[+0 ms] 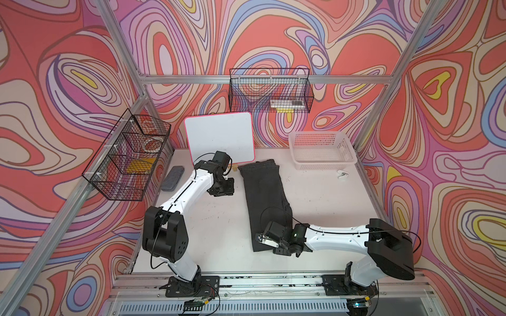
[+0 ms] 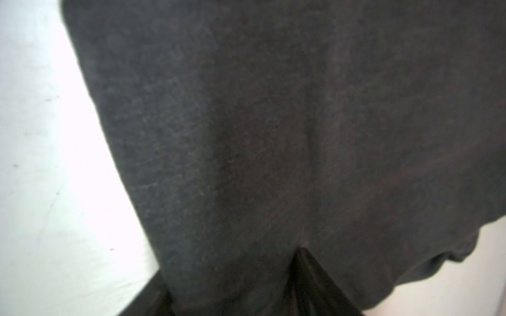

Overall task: Roll up the long pants
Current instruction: Roll the long pant at the center of the board.

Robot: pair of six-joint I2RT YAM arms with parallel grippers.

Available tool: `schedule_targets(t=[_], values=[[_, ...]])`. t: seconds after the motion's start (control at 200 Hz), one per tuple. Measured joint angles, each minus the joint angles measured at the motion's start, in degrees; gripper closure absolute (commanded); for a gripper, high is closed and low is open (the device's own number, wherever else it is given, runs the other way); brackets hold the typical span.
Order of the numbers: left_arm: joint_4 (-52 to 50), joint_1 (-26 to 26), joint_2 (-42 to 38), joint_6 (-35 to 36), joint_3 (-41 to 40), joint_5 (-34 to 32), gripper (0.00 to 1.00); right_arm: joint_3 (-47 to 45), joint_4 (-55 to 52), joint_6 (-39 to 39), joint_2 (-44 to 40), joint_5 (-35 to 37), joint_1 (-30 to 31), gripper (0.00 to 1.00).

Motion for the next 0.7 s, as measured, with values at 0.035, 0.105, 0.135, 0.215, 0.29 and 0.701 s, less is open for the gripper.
schedule_targets(t=[0.035,0.105,0.135,0.215,0.29,0.701], values=[[-0.07,0.02,-0.17,0.24,0.00,-0.02,0.60,0.92,-0.55,0.04,0.24,-1.29,-0.50,0.92],[-0.46,0.00,-0.50,0.85,0.13,-0.02,0.60,3.52,-2.40,0.76,0.31,-5.51,-1.57,0.91],[-0.66,0.00,-0.68,1.09,0.26,-0.02,0.60,5.01,-3.41,1.07,0.33,-7.72,-2.08,0.90],[-1.27,-0.37,-1.46,2.03,0.72,0.20,0.61,10.58,-7.13,2.27,1.01,-16.11,-4.15,0.88],[-1.31,-1.49,-2.73,3.08,1.01,0.20,0.61,17.51,-10.64,3.08,3.54,-24.00,-6.93,0.87],[5.38,-6.45,-26.08,9.99,-18.95,2.49,0.60,34.60,-26.97,-1.66,25.66,-47.80,-25.46,0.81]])
